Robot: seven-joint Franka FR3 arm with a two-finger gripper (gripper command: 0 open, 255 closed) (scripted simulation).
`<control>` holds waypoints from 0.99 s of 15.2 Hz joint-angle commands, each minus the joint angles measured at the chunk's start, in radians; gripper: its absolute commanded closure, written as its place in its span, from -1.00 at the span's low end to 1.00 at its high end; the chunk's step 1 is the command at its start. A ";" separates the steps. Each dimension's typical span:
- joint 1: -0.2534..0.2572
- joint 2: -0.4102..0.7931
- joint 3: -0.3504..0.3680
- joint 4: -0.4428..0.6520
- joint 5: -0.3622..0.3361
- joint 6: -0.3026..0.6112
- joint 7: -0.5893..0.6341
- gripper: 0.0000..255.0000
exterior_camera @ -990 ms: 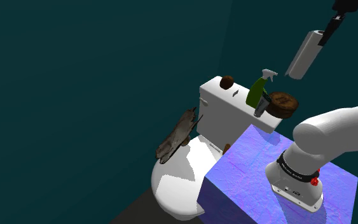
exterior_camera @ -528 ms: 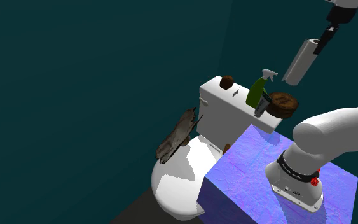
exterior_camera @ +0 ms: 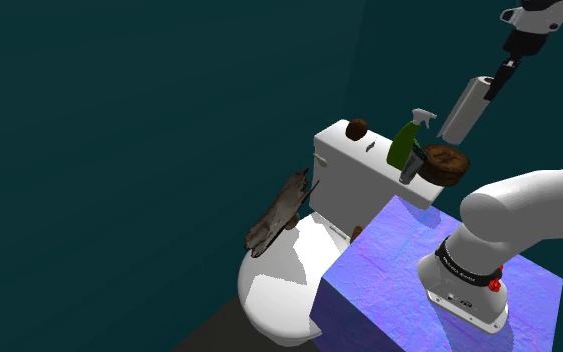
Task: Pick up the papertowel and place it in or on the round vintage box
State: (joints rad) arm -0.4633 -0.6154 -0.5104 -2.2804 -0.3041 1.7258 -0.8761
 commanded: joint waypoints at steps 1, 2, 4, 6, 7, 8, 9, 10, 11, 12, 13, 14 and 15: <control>-0.001 0.003 -0.008 -0.027 -0.004 0.031 0.002 1.00; -0.002 0.003 -0.011 -0.040 -0.007 0.044 0.002 1.00; -0.004 0.004 -0.017 -0.065 -0.011 0.070 0.004 1.00; -0.005 0.006 -0.024 -0.090 -0.016 0.097 0.005 1.00; -0.006 0.007 -0.027 -0.102 -0.019 0.111 0.006 1.00; -0.007 0.009 -0.031 -0.114 -0.021 0.124 0.007 1.00; -0.008 0.011 -0.035 -0.126 -0.024 0.138 0.007 1.00; -0.008 0.013 -0.039 -0.137 -0.026 0.152 0.008 1.00; -0.009 0.013 -0.040 -0.141 -0.027 0.156 0.008 1.00; -0.008 0.014 -0.040 -0.141 -0.027 0.156 0.008 1.00; -0.008 0.014 -0.040 -0.141 -0.027 0.156 0.008 1.00; -0.008 0.014 -0.040 -0.141 -0.027 0.156 0.008 1.00; -0.008 0.014 -0.040 -0.141 -0.027 0.156 0.008 1.00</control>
State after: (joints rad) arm -0.4718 -0.6021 -0.5499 -2.4209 -0.3309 1.8809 -0.8681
